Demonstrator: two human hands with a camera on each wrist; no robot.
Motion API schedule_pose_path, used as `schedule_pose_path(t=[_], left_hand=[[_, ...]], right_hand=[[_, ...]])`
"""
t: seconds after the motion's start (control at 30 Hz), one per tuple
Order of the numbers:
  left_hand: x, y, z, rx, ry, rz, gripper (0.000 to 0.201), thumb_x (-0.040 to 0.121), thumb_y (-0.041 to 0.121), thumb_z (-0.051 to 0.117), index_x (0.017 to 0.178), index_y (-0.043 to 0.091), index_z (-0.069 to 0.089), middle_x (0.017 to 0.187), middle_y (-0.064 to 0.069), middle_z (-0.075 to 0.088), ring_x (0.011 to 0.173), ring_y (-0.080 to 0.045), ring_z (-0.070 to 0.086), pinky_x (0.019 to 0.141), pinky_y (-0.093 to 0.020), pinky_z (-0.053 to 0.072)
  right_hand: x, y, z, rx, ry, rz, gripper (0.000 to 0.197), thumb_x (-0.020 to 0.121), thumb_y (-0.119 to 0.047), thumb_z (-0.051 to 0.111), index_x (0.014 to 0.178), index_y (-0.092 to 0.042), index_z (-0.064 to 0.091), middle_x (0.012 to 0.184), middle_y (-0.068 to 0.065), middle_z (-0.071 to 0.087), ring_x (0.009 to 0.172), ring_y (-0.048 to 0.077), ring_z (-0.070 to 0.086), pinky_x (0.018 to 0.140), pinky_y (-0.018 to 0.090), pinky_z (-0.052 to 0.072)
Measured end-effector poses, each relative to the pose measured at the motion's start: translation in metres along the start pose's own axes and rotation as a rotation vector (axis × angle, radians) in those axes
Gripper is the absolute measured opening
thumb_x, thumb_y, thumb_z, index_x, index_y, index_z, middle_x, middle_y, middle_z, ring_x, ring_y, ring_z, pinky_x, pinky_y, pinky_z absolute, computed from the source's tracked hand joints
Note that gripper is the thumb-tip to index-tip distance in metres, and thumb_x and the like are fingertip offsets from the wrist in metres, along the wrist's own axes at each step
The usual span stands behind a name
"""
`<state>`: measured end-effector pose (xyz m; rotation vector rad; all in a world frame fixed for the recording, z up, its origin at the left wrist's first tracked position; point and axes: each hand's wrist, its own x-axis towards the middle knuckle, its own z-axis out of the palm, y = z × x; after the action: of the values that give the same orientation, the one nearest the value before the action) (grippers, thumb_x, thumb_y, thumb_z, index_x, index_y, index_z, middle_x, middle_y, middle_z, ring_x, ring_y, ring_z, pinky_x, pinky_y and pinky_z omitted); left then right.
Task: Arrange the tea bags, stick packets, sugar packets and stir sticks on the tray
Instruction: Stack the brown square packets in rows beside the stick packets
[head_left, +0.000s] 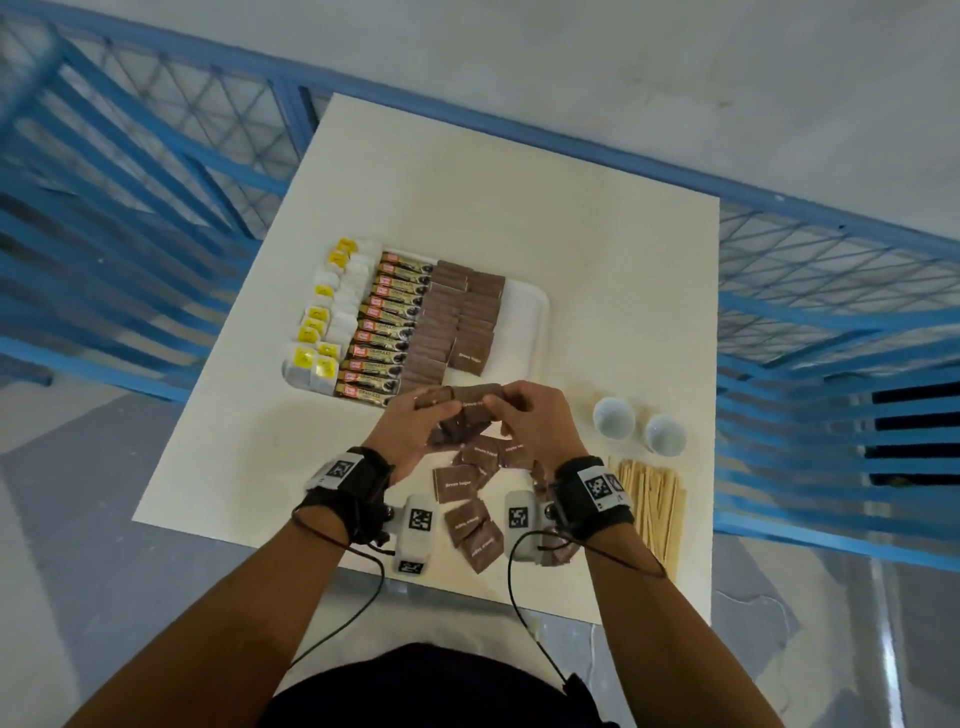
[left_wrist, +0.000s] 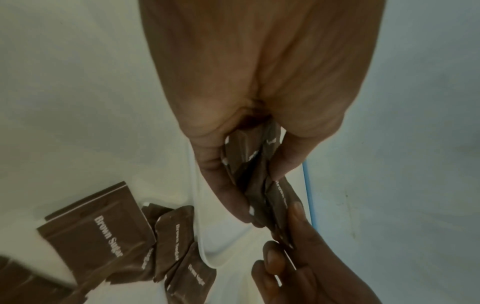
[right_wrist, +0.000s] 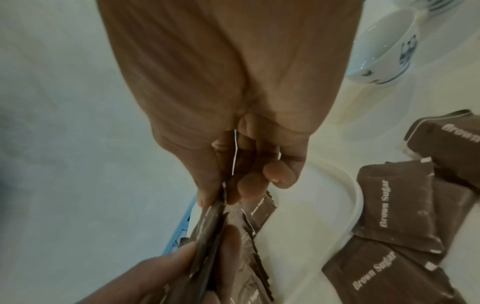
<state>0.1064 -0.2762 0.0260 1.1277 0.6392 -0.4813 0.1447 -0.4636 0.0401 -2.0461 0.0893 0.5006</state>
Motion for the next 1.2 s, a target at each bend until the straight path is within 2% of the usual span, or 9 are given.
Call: schedule_pose_path(t=[0.23,0.33,0.53,0.73,0.87,1.0,1.07,1.13,1.2], left_hand=[[0.006,0.009,-0.003,0.091,0.075,0.089,0.028,0.089,0.008,0.075,0.117,0.005,0.07,0.11,-0.023,0.073,0.099,-0.039,0.072,0.072,-0.047,0.063],[0.011,0.013,-0.009,0.168,0.066,0.096,0.025,0.089,0.009,0.076,0.114,0.006,0.071,0.108,-0.02,0.073,0.097,-0.037,0.073,0.069,-0.045,0.063],[0.025,0.022,-0.016,0.266,0.094,0.076,0.019,0.093,0.017,0.072,0.111,0.011,0.072,0.107,-0.018,0.072,0.1,-0.037,0.072,0.075,-0.049,0.063],[0.039,0.029,-0.024,0.406,0.088,0.104,0.009,0.097,0.021,0.068,0.105,0.019,0.072,0.108,-0.014,0.071,0.097,-0.032,0.071,0.075,-0.053,0.063],[0.046,0.034,-0.034,0.326,0.165,0.061,0.009,0.098,0.02,0.067,0.094,0.026,0.072,0.107,-0.013,0.072,0.1,-0.032,0.07,0.08,-0.052,0.062],[0.048,0.036,-0.053,0.143,0.145,-0.01,0.015,0.094,0.009,0.07,0.108,0.013,0.073,0.102,-0.012,0.075,0.097,-0.028,0.073,0.075,-0.044,0.062],[0.046,0.038,-0.061,0.097,0.088,-0.036,0.026,0.092,-0.001,0.067,0.117,0.005,0.068,0.099,-0.013,0.077,0.094,-0.028,0.074,0.077,-0.046,0.062],[0.047,0.04,-0.068,0.118,0.062,-0.031,0.029,0.09,-0.007,0.064,0.116,0.003,0.068,0.101,-0.018,0.076,0.097,-0.037,0.072,0.083,-0.053,0.061],[0.047,0.043,-0.073,0.115,0.068,-0.031,0.029,0.09,-0.011,0.061,0.114,0.002,0.069,0.102,-0.021,0.074,0.097,-0.041,0.07,0.079,-0.053,0.062]], right_hand=[[0.015,-0.006,0.002,0.092,-0.067,-0.005,0.011,0.085,-0.018,0.078,0.095,-0.017,0.074,0.067,0.002,0.071,0.052,0.016,0.061,0.053,0.023,0.048],[0.022,-0.007,0.005,0.111,-0.057,0.011,0.008,0.088,-0.022,0.076,0.091,-0.015,0.073,0.065,0.001,0.07,0.053,0.015,0.061,0.052,0.019,0.045],[0.031,-0.004,0.014,0.112,-0.032,0.083,0.012,0.096,-0.023,0.064,0.093,-0.016,0.074,0.072,0.005,0.072,0.058,0.015,0.064,0.055,0.029,0.05],[0.031,-0.008,0.022,0.064,-0.103,0.075,0.016,0.085,-0.021,0.079,0.099,-0.016,0.072,0.079,0.001,0.075,0.06,0.008,0.067,0.057,0.016,0.049],[0.046,-0.004,0.028,0.044,0.045,0.1,0.013,0.085,-0.021,0.079,0.095,-0.016,0.073,0.078,-0.001,0.075,0.063,0.009,0.068,0.063,0.015,0.05],[0.067,0.004,0.032,-0.024,0.231,0.165,0.013,0.083,-0.027,0.079,0.092,-0.019,0.074,0.08,-0.003,0.075,0.074,0.014,0.069,0.069,0.018,0.05],[0.075,0.006,0.04,-0.086,0.251,0.192,0.013,0.083,-0.029,0.079,0.091,-0.019,0.074,0.08,-0.004,0.074,0.076,0.012,0.067,0.065,0.011,0.044],[0.079,0.006,0.047,-0.116,0.259,0.212,0.012,0.083,-0.03,0.078,0.089,-0.02,0.073,0.079,-0.006,0.072,0.074,0.008,0.064,0.059,0.005,0.036],[0.081,0.006,0.052,-0.124,0.274,0.218,0.011,0.083,-0.029,0.079,0.088,-0.021,0.073,0.078,-0.008,0.07,0.072,0.006,0.061,0.058,0.004,0.035]])
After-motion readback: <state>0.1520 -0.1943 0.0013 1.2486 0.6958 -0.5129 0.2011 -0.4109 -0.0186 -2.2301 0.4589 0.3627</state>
